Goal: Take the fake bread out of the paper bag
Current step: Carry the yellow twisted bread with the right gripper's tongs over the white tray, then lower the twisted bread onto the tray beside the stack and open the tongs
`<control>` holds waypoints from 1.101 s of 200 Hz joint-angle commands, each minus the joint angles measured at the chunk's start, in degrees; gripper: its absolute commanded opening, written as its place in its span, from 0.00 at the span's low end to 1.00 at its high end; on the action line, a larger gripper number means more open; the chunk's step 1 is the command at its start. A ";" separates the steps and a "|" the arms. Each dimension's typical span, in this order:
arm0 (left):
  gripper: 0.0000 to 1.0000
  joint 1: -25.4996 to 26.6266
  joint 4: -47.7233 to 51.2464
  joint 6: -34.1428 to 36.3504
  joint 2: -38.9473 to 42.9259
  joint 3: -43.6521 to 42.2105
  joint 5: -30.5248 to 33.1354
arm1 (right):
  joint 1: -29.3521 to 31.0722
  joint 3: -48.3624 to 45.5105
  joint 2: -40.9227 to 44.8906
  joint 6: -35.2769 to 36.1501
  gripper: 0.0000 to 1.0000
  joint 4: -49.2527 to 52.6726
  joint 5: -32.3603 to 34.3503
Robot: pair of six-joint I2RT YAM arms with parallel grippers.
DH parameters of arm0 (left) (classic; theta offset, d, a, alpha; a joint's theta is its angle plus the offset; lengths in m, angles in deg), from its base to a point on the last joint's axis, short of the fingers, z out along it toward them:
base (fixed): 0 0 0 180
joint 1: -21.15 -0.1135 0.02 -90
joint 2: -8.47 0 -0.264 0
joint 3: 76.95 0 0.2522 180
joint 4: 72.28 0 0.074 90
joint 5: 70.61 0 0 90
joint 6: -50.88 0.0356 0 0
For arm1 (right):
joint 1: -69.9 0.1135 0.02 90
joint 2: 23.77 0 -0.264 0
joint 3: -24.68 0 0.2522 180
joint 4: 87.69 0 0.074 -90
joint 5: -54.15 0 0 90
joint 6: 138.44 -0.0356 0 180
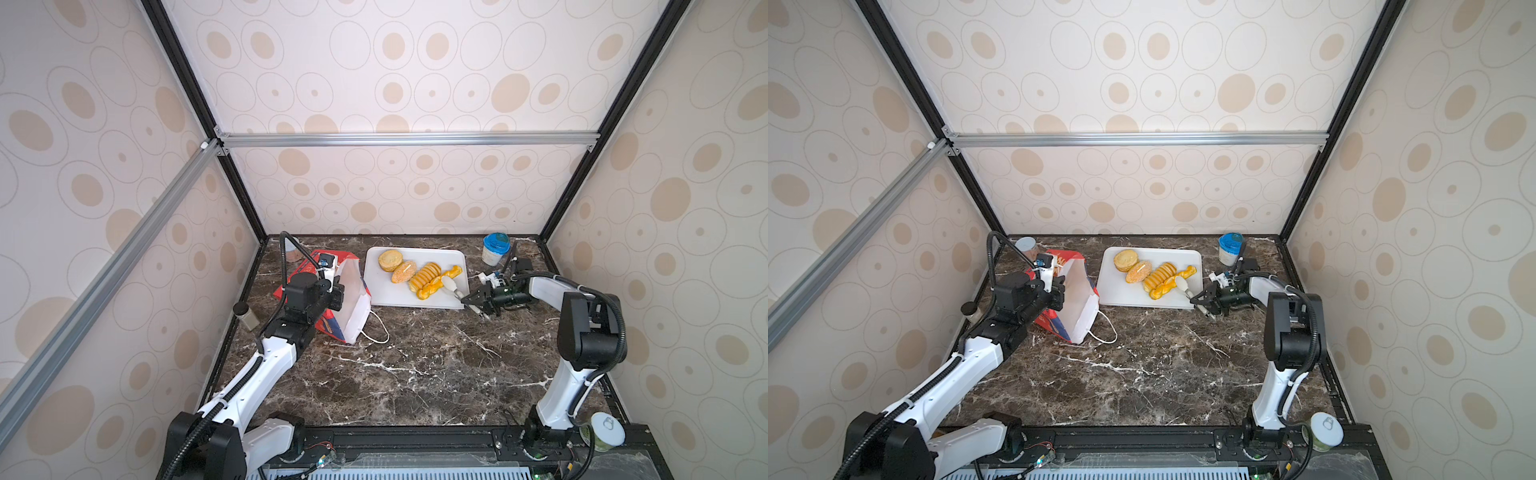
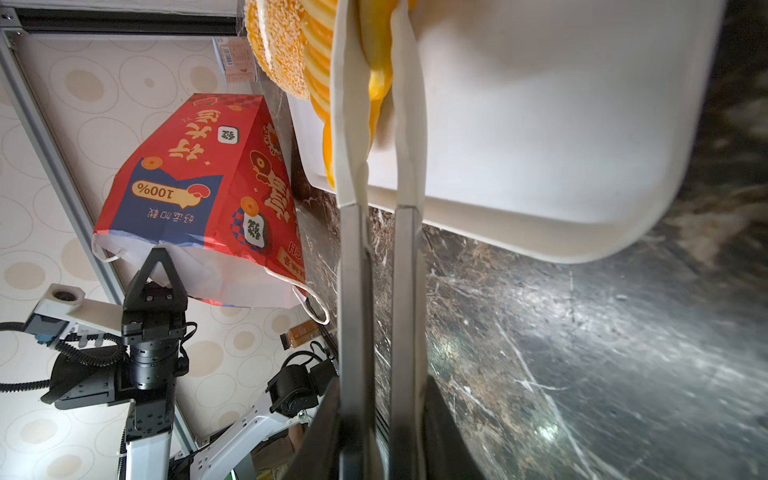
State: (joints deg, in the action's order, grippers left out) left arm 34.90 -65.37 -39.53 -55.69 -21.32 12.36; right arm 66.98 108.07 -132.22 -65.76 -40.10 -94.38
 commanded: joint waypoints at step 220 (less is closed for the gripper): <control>0.00 0.49 3.91 5.22 6.09 0.48 -10.67 | 1.51 -9.77 22.13 -2.19 0.45 4.24 10.30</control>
State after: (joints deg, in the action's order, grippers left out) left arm 34.97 -61.83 -37.71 -51.60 -21.32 5.47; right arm 67.44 97.95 -113.64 -68.56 -38.66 -84.54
